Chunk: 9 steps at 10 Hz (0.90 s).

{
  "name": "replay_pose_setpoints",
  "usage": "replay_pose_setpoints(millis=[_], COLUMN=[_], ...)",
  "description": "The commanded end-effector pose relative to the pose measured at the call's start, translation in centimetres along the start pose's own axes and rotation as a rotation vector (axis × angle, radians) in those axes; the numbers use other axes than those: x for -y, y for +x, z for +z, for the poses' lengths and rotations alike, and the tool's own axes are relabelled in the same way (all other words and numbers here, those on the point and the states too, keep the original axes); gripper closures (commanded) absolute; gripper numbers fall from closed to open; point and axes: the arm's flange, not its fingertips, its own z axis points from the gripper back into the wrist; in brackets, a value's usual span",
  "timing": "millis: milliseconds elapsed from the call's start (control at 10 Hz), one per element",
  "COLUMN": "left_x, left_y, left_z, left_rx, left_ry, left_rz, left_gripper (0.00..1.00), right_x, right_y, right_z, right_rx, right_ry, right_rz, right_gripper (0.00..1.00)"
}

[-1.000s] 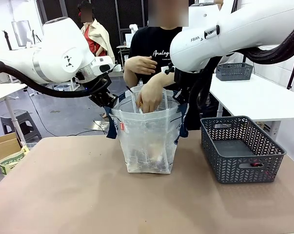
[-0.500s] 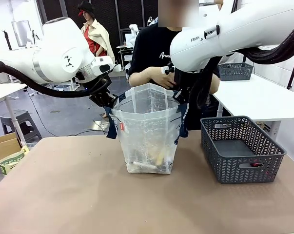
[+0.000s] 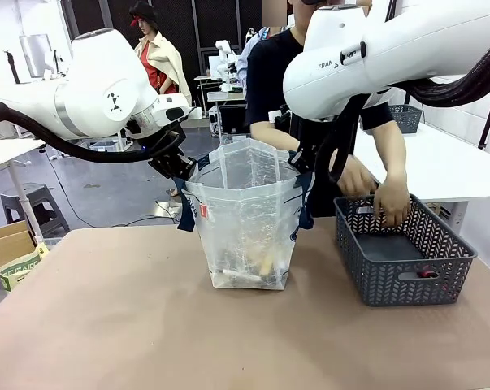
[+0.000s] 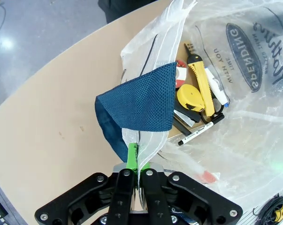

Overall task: Transfer purchased items from the store into the shopping bag.
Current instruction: Move the Reusable shopping bag to the right side of the table.

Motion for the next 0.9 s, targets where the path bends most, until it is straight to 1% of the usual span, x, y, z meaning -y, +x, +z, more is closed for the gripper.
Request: replay_pose_setpoints(millis=[0,800], left_x=[-0.20,-0.20], left_y=[-0.14,-0.14], left_z=[0.01,0.01], left_rx=[-0.003,-0.003], left_ry=[0.010,0.010], left_rz=[0.003,0.003], left_gripper=[1.00,1.00], right_x=[0.09,0.09], right_y=[0.06,0.06], right_z=[0.12,0.12], right_rx=[0.003,0.003], right_ry=[-0.004,-0.004], right_rz=[0.000,0.000], right_gripper=[1.00,1.00])
